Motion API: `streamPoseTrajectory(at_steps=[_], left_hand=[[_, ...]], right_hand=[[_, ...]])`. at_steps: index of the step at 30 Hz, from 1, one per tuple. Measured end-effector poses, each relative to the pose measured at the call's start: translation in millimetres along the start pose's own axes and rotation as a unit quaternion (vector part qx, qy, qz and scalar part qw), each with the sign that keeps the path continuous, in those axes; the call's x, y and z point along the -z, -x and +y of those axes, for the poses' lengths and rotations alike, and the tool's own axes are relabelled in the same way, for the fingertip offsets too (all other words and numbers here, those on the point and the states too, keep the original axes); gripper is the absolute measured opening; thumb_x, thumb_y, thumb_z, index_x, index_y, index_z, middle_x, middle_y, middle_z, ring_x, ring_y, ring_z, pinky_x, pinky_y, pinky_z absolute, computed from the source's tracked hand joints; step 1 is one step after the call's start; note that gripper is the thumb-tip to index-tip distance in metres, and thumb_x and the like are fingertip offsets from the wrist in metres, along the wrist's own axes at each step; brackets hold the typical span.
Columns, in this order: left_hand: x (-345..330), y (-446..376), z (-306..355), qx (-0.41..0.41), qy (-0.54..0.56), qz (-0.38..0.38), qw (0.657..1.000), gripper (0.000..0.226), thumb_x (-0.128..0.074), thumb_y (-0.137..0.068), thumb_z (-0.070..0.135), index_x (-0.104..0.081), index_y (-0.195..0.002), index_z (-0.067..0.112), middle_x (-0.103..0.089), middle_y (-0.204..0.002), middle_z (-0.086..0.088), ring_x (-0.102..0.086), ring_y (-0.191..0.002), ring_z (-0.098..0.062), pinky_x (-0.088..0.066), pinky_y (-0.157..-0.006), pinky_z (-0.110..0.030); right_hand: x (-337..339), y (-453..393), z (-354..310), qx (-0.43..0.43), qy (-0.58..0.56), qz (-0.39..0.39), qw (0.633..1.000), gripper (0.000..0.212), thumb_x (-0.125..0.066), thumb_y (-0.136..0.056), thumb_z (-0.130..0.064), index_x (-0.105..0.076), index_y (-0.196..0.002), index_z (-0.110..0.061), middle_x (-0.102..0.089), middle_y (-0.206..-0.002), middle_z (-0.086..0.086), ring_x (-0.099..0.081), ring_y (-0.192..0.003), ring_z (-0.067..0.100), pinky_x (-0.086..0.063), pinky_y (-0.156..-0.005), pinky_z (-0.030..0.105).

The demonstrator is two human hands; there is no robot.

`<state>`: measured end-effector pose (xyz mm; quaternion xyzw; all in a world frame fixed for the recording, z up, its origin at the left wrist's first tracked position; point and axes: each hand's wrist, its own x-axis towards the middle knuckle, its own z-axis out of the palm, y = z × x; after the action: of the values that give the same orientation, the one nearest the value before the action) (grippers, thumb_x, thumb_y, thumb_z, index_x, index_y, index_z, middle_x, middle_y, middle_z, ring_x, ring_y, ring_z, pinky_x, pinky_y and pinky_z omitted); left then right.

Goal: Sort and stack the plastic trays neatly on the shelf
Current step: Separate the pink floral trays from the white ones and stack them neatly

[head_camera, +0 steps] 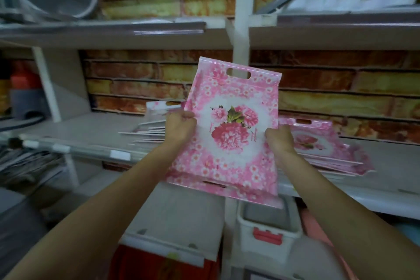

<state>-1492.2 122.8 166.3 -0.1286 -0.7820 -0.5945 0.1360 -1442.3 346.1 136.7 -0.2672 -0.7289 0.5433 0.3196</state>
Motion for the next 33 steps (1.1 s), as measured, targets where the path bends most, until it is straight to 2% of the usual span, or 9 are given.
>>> streamPoseTrajectory(at_steps=[4, 11, 14, 16, 18, 20, 24, 28, 33], left_hand=[[71, 24, -26, 0.028, 0.007, 0.079, 0.996, 0.035, -0.046, -0.086, 0.002, -0.066, -0.115, 0.001, -0.066, -0.114, -0.020, -0.060, -0.076, -0.025, -0.047, -0.066, -0.026], [187, 31, -75, 0.102, 0.025, 0.179, 0.978, 0.031, -0.044, -0.090, 0.004, -0.066, -0.113, 0.006, -0.063, -0.099, -0.011, -0.051, -0.062, -0.011, -0.045, -0.045, -0.015], [221, 21, -93, 0.134, 0.033, 0.209, 0.968, 0.014, -0.049, -0.089, 0.010, -0.061, -0.081, 0.014, -0.054, -0.079, -0.009, -0.049, -0.066, -0.018, -0.041, -0.057, -0.023], [237, 11, -109, 0.168, 0.032, 0.225, 0.959, 0.021, -0.050, -0.088, 0.011, -0.051, -0.067, 0.013, -0.050, -0.075, -0.011, -0.045, -0.060, -0.019, -0.039, -0.048, -0.023], [254, -1, -126, 0.195, 0.008, 0.234, 0.953, 0.024, -0.047, -0.088, 0.011, -0.049, -0.064, 0.010, -0.050, -0.076, -0.014, -0.044, -0.055, -0.020, -0.036, -0.043, -0.023], [273, -18, -143, 0.204, -0.038, 0.238, 0.949, 0.024, -0.045, -0.087, 0.014, -0.051, -0.065, 0.008, -0.053, -0.083, -0.017, -0.050, -0.061, -0.024, -0.038, -0.049, -0.025], [312, -61, -165, 0.232, -0.079, 0.250, 0.937, 0.019, -0.047, -0.086, 0.016, -0.059, -0.085, 0.001, -0.058, -0.089, -0.019, -0.057, -0.071, -0.029, -0.048, -0.060, -0.033], [344, -98, -189, 0.255, -0.127, 0.248, 0.926, 0.032, -0.048, -0.088, 0.020, -0.060, -0.105, -0.004, -0.062, -0.102, -0.021, -0.057, -0.065, -0.024, -0.047, -0.043, -0.024], [363, -129, -223, 0.278, -0.151, 0.261, 0.912, 0.037, -0.055, -0.084, 0.033, -0.068, -0.094, -0.001, -0.069, -0.096, -0.021, -0.069, -0.084, -0.036, -0.059, -0.076, -0.045]], right_hand=[[-51, 50, -23, 0.021, -0.005, -0.063, 0.998, 0.048, -0.043, -0.079, -0.006, -0.045, -0.127, -0.006, -0.061, -0.107, 0.015, -0.057, -0.076, 0.026, -0.041, -0.056, 0.025], [-151, 122, -72, 0.057, -0.026, -0.207, 0.976, 0.055, -0.044, -0.066, -0.018, -0.045, -0.121, -0.010, -0.054, -0.102, 0.015, -0.058, -0.075, 0.027, -0.038, -0.051, 0.023], [-188, 137, -82, 0.054, -0.019, -0.251, 0.966, 0.048, -0.044, -0.082, -0.009, -0.037, -0.128, -0.015, -0.047, -0.101, 0.012, -0.050, -0.064, 0.021, -0.034, -0.047, 0.023], [-214, 140, -85, 0.055, -0.018, -0.287, 0.956, 0.051, -0.043, -0.084, -0.007, -0.033, -0.134, -0.011, -0.049, -0.101, 0.012, -0.052, -0.066, 0.022, -0.035, -0.049, 0.025], [-241, 142, -91, 0.067, -0.026, -0.324, 0.943, 0.033, -0.044, -0.080, -0.007, -0.041, -0.113, -0.013, -0.049, -0.088, 0.008, -0.052, -0.065, 0.023, -0.036, -0.048, 0.024], [-271, 142, -98, 0.079, -0.027, -0.358, 0.930, 0.017, -0.045, -0.077, -0.005, -0.041, -0.091, -0.014, -0.046, -0.075, 0.004, -0.051, -0.062, 0.022, -0.037, -0.049, 0.024], [-335, 138, -114, 0.083, -0.037, -0.423, 0.902, 0.032, -0.047, -0.081, -0.001, -0.045, -0.110, -0.015, -0.059, -0.093, 0.004, -0.062, -0.091, 0.026, -0.051, -0.073, 0.035], [-400, 131, -120, 0.075, -0.011, -0.460, 0.885, 0.028, -0.043, -0.078, 0.001, -0.053, -0.101, -0.009, -0.064, -0.095, 0.010, -0.064, -0.092, 0.028, -0.052, -0.078, 0.034], [-459, 121, -110, 0.019, 0.009, -0.491, 0.871, 0.033, -0.045, -0.076, 0.001, -0.054, -0.108, -0.001, -0.060, -0.087, 0.013, -0.064, -0.087, 0.032, -0.049, -0.072, 0.033]])
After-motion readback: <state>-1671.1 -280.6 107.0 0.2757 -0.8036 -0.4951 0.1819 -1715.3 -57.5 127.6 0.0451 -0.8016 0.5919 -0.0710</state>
